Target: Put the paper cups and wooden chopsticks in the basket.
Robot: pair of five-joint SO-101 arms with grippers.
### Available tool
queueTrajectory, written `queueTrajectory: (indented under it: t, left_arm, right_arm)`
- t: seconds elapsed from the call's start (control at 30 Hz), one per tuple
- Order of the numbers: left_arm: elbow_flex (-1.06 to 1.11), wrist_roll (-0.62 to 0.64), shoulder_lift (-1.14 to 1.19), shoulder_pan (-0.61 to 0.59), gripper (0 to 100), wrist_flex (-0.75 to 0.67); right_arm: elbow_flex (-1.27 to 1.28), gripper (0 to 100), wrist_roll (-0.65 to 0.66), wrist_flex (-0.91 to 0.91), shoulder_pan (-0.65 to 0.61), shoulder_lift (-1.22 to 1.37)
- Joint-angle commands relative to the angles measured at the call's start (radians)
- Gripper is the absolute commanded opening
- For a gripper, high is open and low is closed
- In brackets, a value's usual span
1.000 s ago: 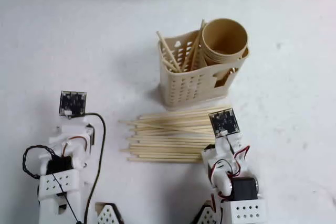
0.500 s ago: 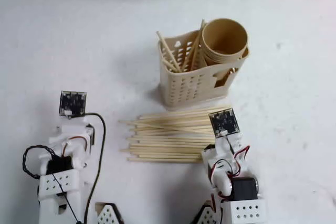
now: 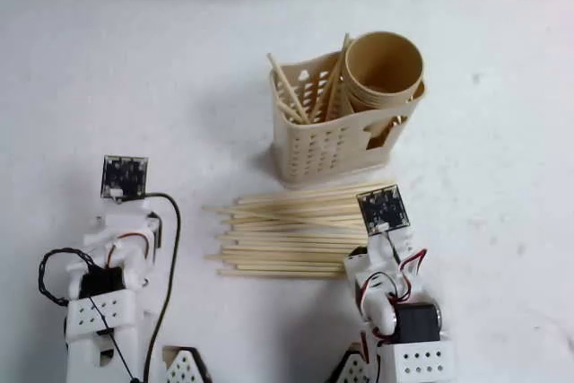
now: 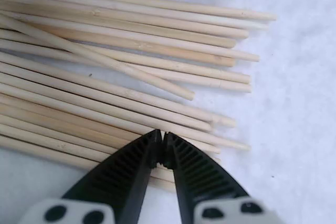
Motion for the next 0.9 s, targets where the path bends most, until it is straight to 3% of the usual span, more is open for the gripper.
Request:
queueTrajectory:
  t: [0.0, 0.3, 0.5, 0.77, 0.87]
  left_arm:
    - [-0.009, 0.011, -0.012, 0.01, 16, -0.023]
    - [-0.009, 0.017, -0.012, 0.013, 16, -0.023]
    - [-0.009, 0.011, -0.012, 0.191, 16, -0.023]
    - [0.002, 0.009, -0.012, 0.269, 16, -0.066]
    - [0.018, 0.009, -0.012, 0.2, 16, -0.11]
  right_arm:
    - [0.009, 2.1, 0.006, 0.007, 0.005, -0.004]
    - [0.009, 2.1, 0.006, 0.007, 0.005, -0.004]
    - [0.009, 2.1, 0.006, 0.007, 0.002, -0.004]
    - [0.009, 2.2, 0.0, 0.007, 0.001, -0.004]
    - [0.009, 2.0, 0.005, -0.015, 0.001, -0.007]
